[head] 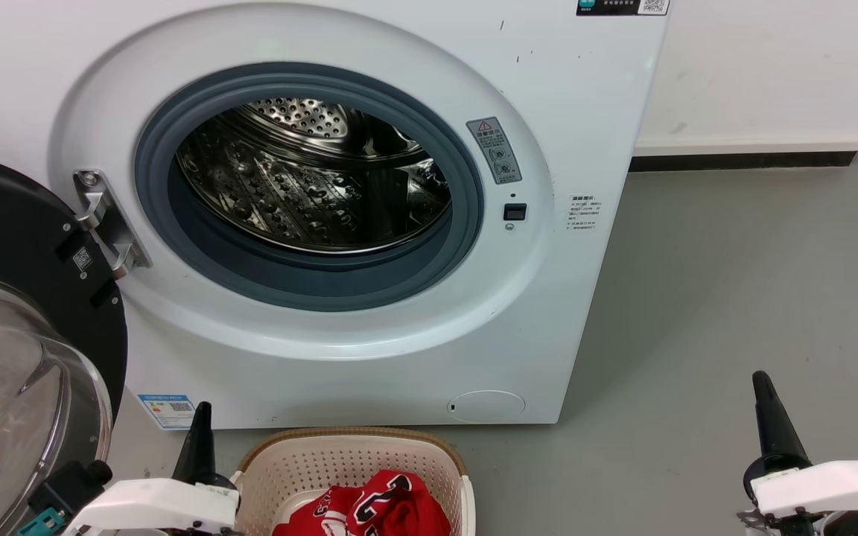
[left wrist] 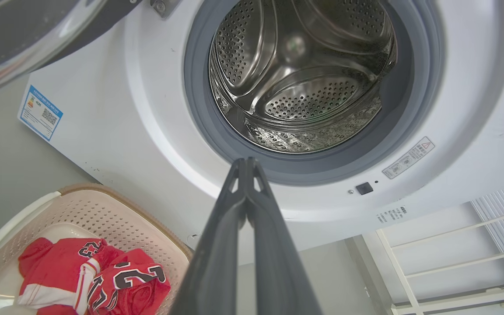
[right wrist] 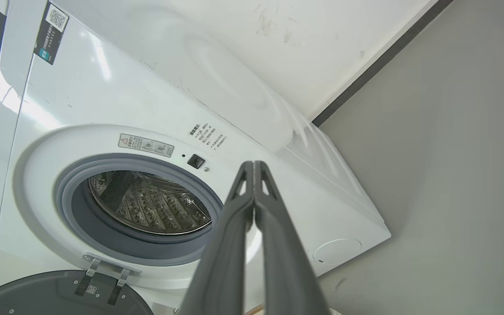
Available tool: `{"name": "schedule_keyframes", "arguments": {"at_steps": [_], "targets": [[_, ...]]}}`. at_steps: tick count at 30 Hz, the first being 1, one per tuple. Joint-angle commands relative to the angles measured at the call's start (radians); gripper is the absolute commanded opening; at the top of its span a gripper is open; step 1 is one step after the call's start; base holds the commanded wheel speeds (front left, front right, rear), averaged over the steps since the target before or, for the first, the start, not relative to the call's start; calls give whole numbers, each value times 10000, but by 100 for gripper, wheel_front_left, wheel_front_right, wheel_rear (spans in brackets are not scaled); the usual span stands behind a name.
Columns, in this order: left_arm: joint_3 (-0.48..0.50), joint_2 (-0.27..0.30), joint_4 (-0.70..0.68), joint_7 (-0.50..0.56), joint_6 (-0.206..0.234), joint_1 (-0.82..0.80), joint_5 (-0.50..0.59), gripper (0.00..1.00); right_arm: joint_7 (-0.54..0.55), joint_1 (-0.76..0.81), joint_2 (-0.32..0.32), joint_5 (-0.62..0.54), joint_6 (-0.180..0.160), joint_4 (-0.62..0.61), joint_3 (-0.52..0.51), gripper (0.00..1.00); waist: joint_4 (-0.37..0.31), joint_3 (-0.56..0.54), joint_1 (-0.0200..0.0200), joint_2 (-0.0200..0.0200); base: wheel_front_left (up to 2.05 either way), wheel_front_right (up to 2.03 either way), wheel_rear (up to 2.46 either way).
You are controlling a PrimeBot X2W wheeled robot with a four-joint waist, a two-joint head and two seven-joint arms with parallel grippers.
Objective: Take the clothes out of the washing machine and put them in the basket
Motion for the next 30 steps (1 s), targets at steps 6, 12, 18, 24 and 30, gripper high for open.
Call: {"name": "schedule_keyframes", "arguments": {"at_steps": [6,12,18,24,30], "targets": [[89,14,-33,193,-129,-342,-862,0,217,-382,-43,911,-1,11,-25,0,24,23,-1,0,0,0,0],[138,-4,29,421,-222,-460,-1770,0,439,-501,-46,1859,-2,108,-40,0,57,54,-1,0,0,0,0],[168,-17,71,573,-302,-562,-2411,0,607,-572,-49,2530,-2,178,-50,0,82,77,-1,0,0,0,0],[198,-31,115,721,-356,-634,-3020,0,750,-665,-50,3166,-2,241,-61,0,106,100,-1,0,0,0,0],[227,-44,152,871,-406,-728,-3600,0,883,-736,-52,3772,-2,303,-69,0,130,123,-1,0,0,0,0]]}}
